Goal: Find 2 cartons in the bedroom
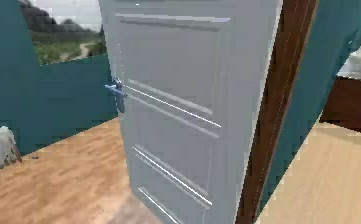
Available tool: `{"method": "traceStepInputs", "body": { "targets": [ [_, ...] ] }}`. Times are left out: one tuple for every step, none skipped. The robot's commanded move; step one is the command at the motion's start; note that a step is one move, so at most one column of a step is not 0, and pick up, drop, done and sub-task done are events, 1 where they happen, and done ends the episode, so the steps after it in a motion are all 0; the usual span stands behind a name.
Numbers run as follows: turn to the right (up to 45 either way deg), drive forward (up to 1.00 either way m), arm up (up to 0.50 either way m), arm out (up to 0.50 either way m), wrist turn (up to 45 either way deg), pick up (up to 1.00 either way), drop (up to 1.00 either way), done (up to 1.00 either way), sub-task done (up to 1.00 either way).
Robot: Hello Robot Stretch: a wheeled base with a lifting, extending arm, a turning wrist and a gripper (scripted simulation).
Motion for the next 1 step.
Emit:
{"method": "traceStepInputs", "body": {
  "targets": [
    [-45.0,0.00,0.00,0.00,0.0,0.00,0.00,0.00,0.00]
  ]
}}
